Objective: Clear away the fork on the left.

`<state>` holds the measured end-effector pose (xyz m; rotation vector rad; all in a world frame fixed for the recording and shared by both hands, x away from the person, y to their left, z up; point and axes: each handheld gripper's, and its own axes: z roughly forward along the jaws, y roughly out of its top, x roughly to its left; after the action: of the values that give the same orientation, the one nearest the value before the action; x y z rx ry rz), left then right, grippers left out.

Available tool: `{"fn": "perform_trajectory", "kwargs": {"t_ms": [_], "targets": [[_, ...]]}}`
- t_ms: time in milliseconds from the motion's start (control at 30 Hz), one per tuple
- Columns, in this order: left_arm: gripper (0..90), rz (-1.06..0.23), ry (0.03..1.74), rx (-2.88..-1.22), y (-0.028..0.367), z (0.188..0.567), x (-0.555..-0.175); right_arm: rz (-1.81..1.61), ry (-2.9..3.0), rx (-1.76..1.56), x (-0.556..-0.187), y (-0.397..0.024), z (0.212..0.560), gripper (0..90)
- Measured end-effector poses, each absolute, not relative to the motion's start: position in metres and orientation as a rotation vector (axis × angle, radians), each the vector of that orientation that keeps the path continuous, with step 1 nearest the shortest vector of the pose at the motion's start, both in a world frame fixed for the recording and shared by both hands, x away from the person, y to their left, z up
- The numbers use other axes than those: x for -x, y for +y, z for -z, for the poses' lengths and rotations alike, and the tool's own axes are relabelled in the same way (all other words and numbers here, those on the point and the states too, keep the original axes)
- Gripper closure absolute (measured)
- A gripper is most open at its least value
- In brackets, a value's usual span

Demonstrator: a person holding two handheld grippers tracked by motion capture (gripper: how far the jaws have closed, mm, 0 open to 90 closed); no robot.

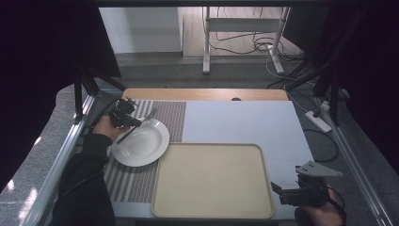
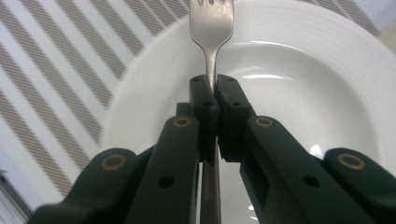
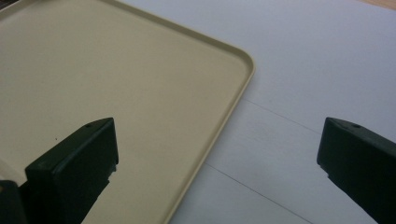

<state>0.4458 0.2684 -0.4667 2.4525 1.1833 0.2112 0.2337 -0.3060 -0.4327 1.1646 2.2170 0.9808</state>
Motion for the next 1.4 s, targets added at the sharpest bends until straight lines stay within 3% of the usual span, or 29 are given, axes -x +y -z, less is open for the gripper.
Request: {"fn": "perform_trajectory", "kwargs": {"t_ms": [333, 1000, 1400], "targets": [[86.1, -0.188, 1.157, -2.488, 0.248, 0.465, -0.407, -0.978, 2.217, -1.148, -0.233, -0.305, 0.432, 0.0], [86.1, -0.08, 1.151, -2.404, 0.195, 0.465, -0.32, -0.967, 2.217, -1.127, -0.231, -0.304, 0.432, 0.0], [86.0, -0.053, 1.129, -2.466, 0.134, 0.476, -0.304, -0.963, 2.224, -1.124, -0.232, -0.303, 0.432, 0.0]]}}
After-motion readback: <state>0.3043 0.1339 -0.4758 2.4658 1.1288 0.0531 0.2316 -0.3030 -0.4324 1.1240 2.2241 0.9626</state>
